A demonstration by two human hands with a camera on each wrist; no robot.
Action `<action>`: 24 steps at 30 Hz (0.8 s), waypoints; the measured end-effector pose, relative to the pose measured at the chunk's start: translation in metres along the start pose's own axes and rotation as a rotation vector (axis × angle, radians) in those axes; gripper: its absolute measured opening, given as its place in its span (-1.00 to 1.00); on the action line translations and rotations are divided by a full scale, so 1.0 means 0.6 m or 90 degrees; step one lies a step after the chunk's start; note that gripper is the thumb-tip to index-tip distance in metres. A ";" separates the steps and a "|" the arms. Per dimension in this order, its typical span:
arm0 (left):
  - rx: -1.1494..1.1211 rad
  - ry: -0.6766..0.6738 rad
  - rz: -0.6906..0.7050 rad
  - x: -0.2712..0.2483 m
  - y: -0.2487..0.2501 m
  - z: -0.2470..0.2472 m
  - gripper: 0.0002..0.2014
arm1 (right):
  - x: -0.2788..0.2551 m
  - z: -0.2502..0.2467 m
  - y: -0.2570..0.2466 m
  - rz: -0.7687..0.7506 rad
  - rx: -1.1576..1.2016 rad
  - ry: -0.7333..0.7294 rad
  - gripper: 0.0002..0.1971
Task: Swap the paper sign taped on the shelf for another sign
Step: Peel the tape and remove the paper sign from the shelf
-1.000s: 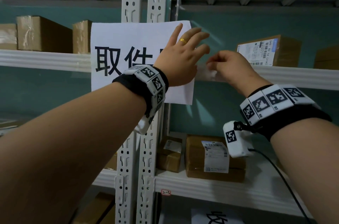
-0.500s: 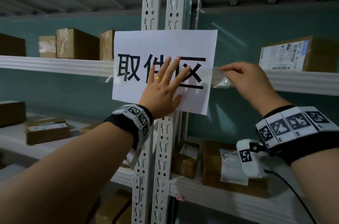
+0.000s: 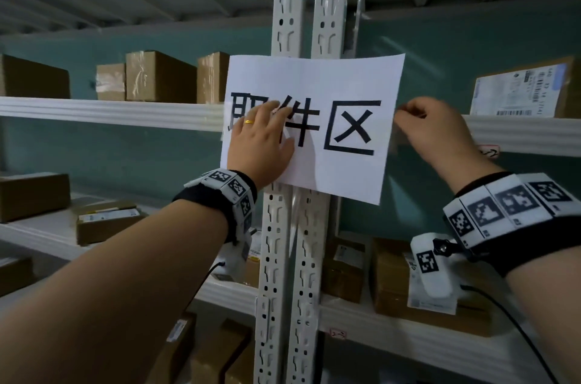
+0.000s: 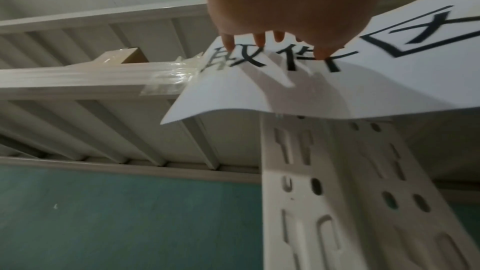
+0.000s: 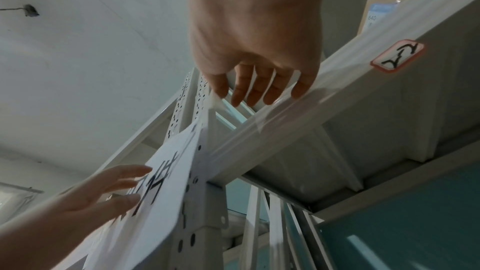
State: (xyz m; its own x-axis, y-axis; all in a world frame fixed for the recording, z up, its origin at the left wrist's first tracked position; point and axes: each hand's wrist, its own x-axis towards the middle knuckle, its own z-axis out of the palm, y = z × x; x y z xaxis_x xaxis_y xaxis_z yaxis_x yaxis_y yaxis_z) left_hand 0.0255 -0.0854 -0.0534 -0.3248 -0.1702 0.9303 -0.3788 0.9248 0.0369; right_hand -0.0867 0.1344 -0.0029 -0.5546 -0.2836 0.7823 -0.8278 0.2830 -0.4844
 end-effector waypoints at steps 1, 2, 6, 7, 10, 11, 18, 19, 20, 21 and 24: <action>-0.002 0.002 -0.015 0.001 -0.013 -0.003 -0.52 | 0.000 0.002 -0.005 0.009 0.007 0.012 -0.71; -0.003 0.003 -0.026 0.003 -0.027 -0.006 -0.53 | 0.000 0.005 -0.012 0.023 0.014 0.027 -0.70; -0.001 -0.028 -0.038 0.014 -0.074 -0.017 -0.55 | -0.003 0.021 -0.045 0.054 0.027 0.088 -0.60; -0.003 -0.040 -0.032 0.016 -0.084 -0.018 -0.54 | -0.004 0.026 -0.053 0.058 0.021 0.106 -0.59; -0.012 -0.054 -0.010 0.021 -0.110 -0.021 -0.55 | -0.004 0.034 -0.077 0.066 -0.016 0.171 -0.59; -0.014 -0.052 -0.006 0.022 -0.118 -0.021 -0.55 | -0.004 0.035 -0.085 0.069 -0.023 0.189 -0.58; -0.068 -0.051 -0.178 0.034 -0.188 -0.018 -0.57 | -0.018 0.028 -0.111 0.051 -0.136 0.240 -0.65; -0.080 -0.053 -0.203 0.035 -0.193 -0.018 -0.57 | -0.020 0.027 -0.112 0.053 -0.144 0.240 -0.69; -0.087 -0.056 -0.216 0.034 -0.199 -0.019 -0.56 | -0.022 0.029 -0.113 0.056 -0.152 0.238 -0.71; -0.085 -0.059 -0.218 0.034 -0.204 -0.021 -0.53 | -0.026 0.031 -0.115 0.059 -0.159 0.238 -0.73; -0.078 -0.071 -0.209 0.039 -0.214 -0.036 -0.46 | -0.037 0.038 -0.123 0.062 -0.173 0.241 -0.75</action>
State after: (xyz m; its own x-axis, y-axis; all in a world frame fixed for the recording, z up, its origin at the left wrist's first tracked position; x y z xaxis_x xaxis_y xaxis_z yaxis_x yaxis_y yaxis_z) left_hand 0.0851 -0.2009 -0.0288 -0.2982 -0.4950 0.8161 -0.3749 0.8471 0.3768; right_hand -0.0151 0.0989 0.0068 -0.5175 0.0961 0.8502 -0.6928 0.5360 -0.4823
